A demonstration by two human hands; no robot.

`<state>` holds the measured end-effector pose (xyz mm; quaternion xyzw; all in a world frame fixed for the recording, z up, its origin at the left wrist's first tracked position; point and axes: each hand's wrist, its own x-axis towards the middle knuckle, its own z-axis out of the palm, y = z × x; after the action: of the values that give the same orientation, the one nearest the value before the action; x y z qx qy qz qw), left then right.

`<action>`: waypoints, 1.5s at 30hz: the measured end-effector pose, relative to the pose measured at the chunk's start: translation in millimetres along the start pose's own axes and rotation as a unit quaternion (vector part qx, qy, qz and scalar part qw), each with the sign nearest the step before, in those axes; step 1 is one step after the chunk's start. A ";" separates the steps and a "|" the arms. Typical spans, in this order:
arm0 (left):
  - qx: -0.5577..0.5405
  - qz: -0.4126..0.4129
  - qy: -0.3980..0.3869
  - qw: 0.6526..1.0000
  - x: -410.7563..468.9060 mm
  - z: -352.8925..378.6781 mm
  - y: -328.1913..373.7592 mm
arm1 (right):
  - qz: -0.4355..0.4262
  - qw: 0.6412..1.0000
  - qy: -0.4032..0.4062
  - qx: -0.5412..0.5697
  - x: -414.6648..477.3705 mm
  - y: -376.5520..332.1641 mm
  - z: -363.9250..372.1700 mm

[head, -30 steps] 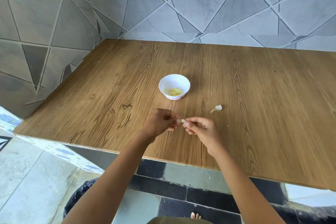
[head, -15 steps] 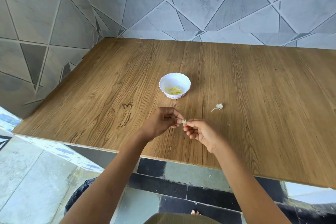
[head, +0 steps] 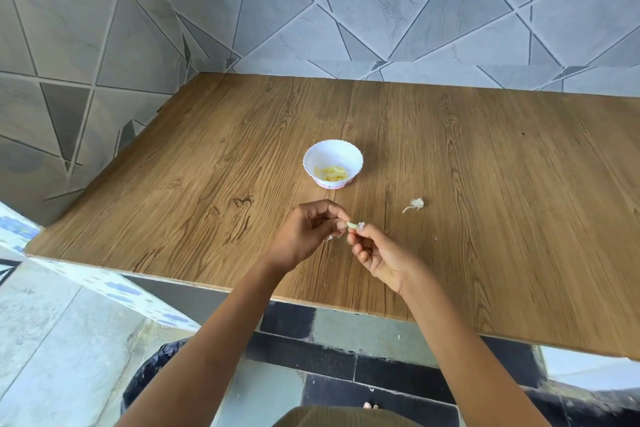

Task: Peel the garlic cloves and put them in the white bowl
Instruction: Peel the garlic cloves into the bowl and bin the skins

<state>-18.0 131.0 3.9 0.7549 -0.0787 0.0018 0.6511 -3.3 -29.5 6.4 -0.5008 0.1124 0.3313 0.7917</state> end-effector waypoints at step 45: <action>0.264 -0.114 0.184 0.940 8.7 -28.9 -3.3 | -0.371 0.768 0.137 -0.503 14.3 23.4 -15.4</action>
<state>-6.2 158.9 5.9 0.8900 0.1324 0.0866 0.4275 -5.0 -30.5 -25.0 -0.8701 -0.1574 -0.0515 0.4642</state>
